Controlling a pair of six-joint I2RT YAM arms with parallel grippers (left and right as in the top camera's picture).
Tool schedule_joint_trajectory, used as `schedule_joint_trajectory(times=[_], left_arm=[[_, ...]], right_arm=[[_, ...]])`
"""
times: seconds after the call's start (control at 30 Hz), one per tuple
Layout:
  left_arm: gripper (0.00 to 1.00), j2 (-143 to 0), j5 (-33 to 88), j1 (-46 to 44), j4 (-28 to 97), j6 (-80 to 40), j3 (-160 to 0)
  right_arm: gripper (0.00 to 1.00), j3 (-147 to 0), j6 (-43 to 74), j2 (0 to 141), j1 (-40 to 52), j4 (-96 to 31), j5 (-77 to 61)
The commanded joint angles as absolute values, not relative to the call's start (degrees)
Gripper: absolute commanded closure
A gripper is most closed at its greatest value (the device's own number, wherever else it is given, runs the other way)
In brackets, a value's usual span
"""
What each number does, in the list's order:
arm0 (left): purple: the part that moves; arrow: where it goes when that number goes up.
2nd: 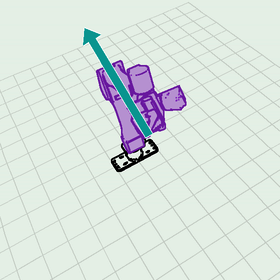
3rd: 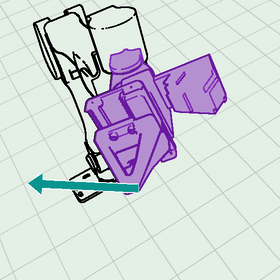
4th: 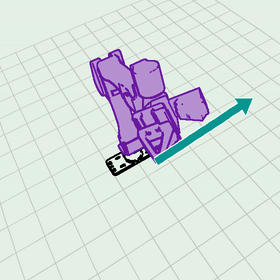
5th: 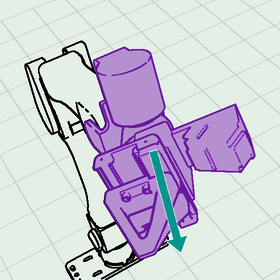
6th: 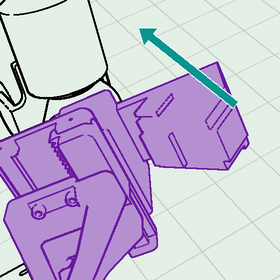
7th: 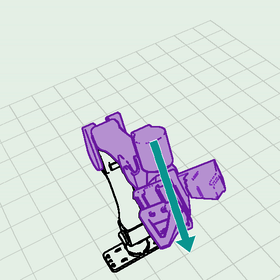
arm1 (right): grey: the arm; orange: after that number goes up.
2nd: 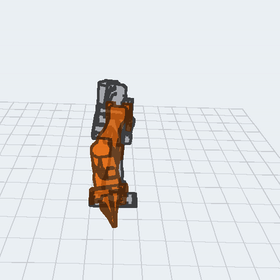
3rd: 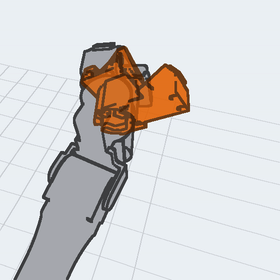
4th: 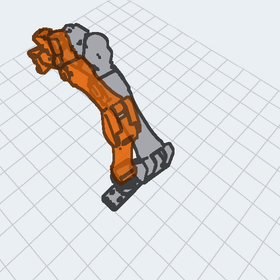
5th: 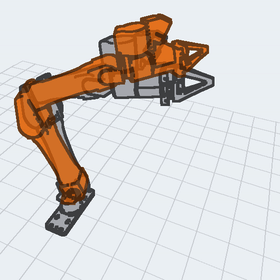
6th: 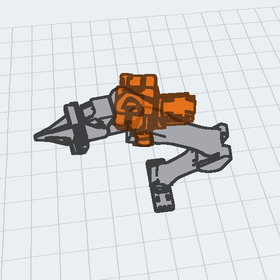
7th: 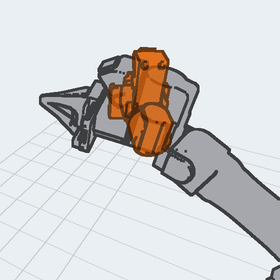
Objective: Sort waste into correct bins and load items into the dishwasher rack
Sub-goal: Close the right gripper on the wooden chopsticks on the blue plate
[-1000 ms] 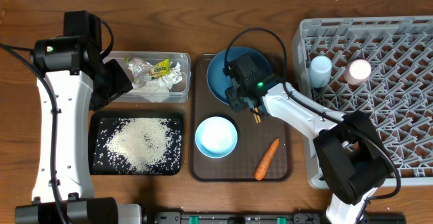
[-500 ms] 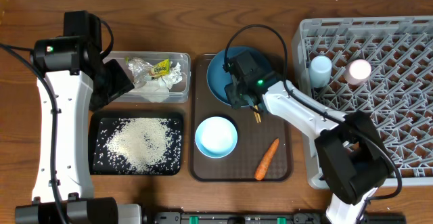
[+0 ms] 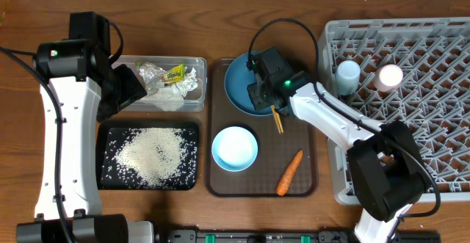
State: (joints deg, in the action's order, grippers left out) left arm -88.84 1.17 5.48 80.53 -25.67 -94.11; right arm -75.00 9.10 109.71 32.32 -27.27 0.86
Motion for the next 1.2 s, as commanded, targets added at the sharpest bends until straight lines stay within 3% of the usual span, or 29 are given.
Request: schedule_joint_trajectory(times=[0.0,0.27,1.17], left_arm=[[0.36,-89.1,1.1,5.7,80.6,-25.8,-93.6],[0.36,-89.1,1.1,5.7,80.6,-25.8,-93.6],[0.36,-89.1,1.1,5.7,80.8,-25.8,-93.6]], right_arm=[[0.56,-76.4,10.3,108.2,31.0,-27.5,1.1],[0.51,-76.5,10.3,108.2,29.5,-29.2,1.1],[0.69,-74.9,12.0,111.7,30.8,-32.1,1.1]])
